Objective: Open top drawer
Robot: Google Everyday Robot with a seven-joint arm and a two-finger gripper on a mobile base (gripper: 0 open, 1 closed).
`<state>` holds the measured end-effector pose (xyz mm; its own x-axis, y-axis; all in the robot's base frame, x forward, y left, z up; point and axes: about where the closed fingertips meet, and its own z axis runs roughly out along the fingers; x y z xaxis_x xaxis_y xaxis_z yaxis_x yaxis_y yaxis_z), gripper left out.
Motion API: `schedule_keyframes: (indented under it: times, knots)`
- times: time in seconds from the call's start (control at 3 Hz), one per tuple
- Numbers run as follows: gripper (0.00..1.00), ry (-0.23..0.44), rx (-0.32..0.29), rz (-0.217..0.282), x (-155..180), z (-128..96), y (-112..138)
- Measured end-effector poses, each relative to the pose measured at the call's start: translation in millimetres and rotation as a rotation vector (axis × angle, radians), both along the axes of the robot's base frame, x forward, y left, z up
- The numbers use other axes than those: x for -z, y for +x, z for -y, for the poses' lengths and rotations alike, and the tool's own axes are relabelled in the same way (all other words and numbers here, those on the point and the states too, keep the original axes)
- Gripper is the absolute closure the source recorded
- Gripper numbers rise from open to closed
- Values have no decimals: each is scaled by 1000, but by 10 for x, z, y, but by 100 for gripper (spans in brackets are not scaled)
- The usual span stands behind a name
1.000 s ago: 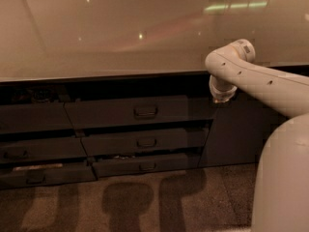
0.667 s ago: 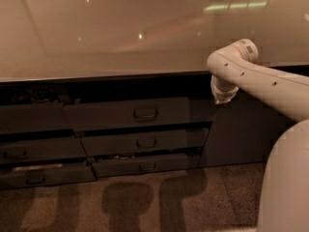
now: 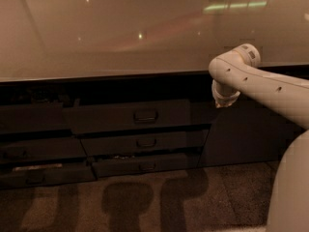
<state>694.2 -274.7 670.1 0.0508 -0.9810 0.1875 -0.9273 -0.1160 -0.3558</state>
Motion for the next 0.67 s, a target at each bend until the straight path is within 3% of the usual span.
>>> schedule_keyframes:
  times: [0.67]
  knots:
    - [100,4,-9,-7,59,11,-213]
